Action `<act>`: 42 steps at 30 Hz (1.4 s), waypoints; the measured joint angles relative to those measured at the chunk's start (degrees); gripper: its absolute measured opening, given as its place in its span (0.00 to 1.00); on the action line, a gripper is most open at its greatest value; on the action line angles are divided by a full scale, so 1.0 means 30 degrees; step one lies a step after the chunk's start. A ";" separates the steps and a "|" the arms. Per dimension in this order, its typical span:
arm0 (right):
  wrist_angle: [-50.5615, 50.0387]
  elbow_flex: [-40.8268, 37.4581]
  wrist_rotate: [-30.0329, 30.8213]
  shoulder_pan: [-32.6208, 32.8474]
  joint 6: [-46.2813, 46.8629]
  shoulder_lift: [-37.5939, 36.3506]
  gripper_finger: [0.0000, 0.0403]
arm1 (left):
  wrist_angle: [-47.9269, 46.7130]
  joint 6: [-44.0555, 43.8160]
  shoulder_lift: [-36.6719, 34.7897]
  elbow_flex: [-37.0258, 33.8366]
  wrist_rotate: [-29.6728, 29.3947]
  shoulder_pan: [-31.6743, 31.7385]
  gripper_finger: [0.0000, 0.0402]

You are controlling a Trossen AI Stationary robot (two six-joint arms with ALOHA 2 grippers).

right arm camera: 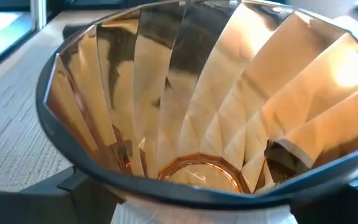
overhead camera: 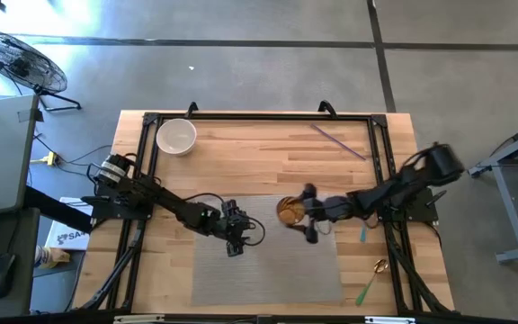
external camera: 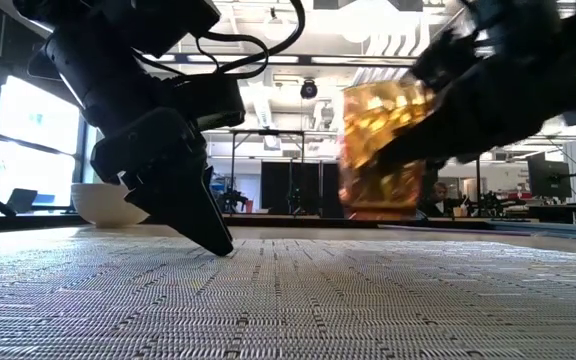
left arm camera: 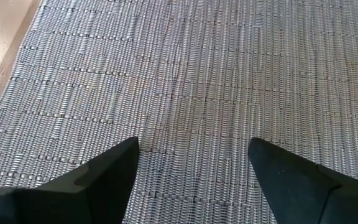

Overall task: Pick & Place Utensil
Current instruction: Put the brown cup in the top right corner of the gray mat

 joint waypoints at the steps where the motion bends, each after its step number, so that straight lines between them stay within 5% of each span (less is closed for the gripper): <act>1: 0.0006 -0.0674 0.0516 0.0150 0.0246 -0.0834 0.88 | 0.0006 0.0000 0.0000 0.0000 -0.0011 -0.0006 0.76; 11: -0.0041 -0.6637 0.5686 0.1488 0.2665 -0.6648 0.88 | 0.1211 0.1580 0.0044 -0.0015 0.1848 0.0385 0.76; 19: -0.1253 -0.6978 0.2872 0.2050 0.4275 -0.6924 0.88 | 0.1342 0.1373 0.0058 -0.0029 0.1297 0.0961 0.76; 42: -0.3299 -0.6736 0.2758 0.2465 0.3335 -0.7202 0.97 | 0.1463 -0.1151 0.0058 0.0313 0.0808 0.0962 0.76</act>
